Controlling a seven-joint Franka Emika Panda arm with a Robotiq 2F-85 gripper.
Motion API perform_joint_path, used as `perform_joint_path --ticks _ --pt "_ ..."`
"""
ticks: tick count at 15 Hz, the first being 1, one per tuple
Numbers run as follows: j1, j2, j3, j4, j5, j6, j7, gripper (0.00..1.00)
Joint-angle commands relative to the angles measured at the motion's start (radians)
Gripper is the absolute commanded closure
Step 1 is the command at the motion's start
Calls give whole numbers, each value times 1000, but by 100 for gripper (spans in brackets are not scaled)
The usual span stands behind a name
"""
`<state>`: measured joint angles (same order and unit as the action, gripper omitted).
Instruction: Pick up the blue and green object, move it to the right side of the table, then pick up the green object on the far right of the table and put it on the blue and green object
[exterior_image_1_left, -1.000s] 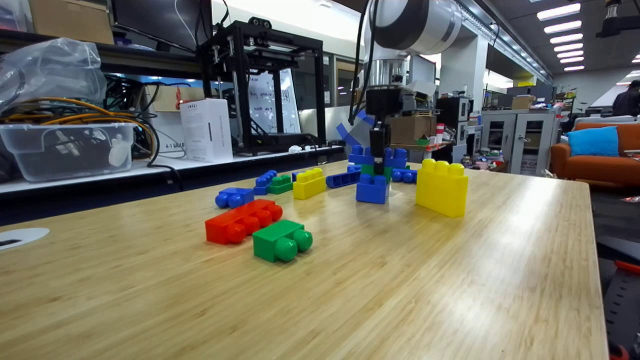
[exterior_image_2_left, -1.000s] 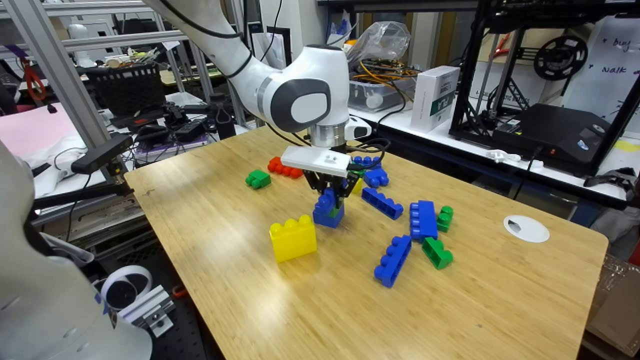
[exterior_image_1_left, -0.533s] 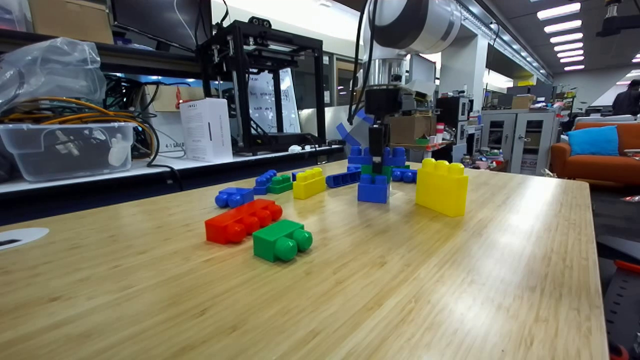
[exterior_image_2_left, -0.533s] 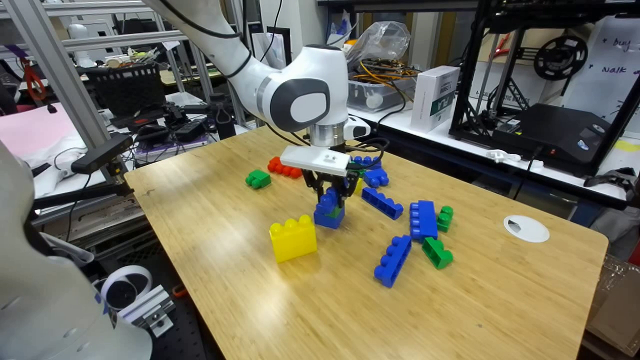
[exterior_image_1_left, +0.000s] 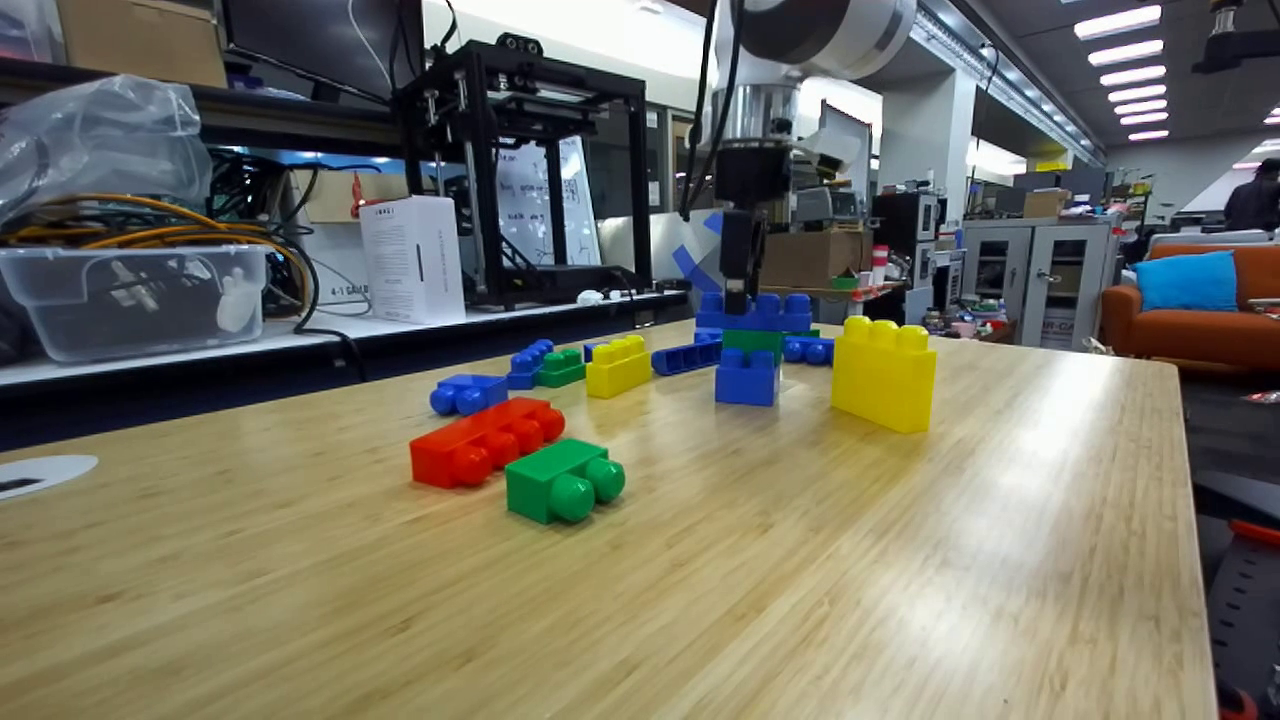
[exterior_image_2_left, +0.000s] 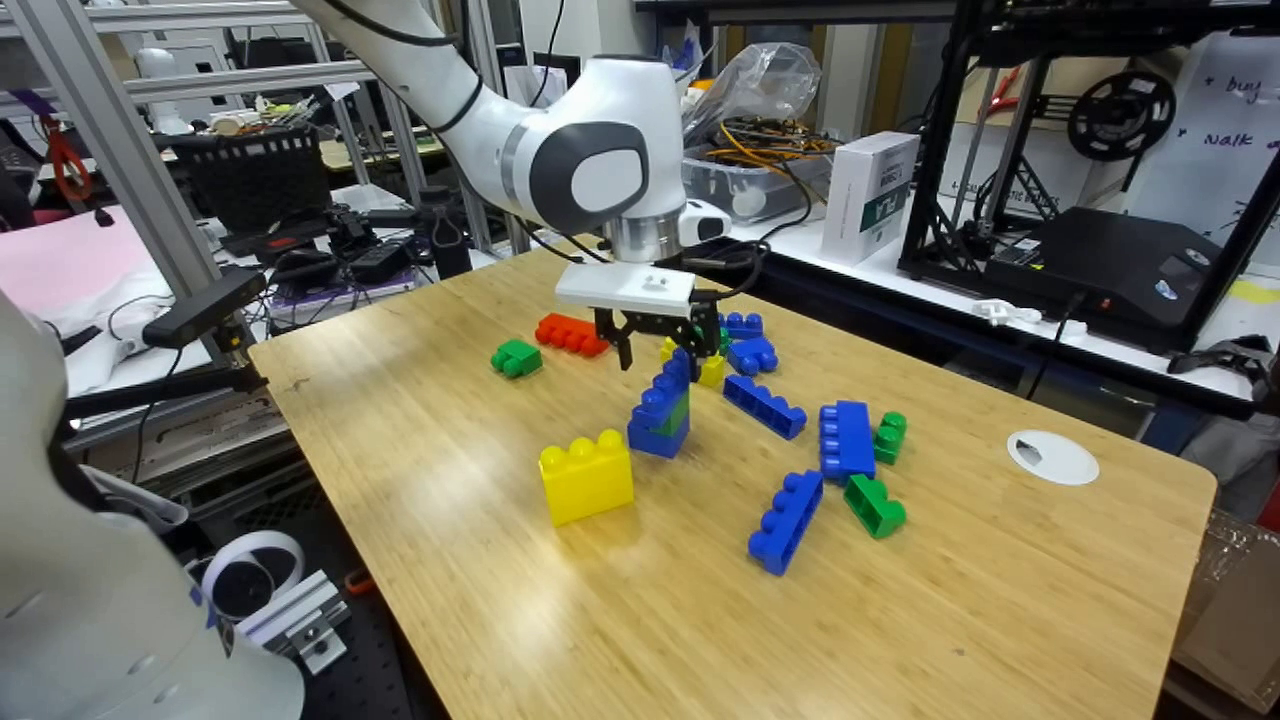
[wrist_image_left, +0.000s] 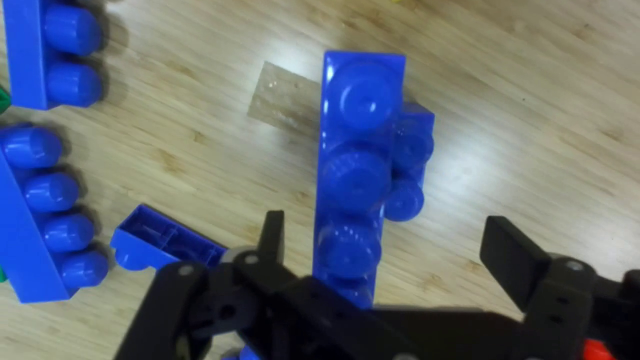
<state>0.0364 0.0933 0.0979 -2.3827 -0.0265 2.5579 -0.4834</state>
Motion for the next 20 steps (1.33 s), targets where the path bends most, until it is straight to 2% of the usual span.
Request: perform_joint_path --ticks 1,12,20 --pt "7 -50 0 6 -6 -52 -1 0" --pt "13 -75 -17 80 53 -106 -52 0" --pt "15 -84 -17 72 28 -93 -19 0"
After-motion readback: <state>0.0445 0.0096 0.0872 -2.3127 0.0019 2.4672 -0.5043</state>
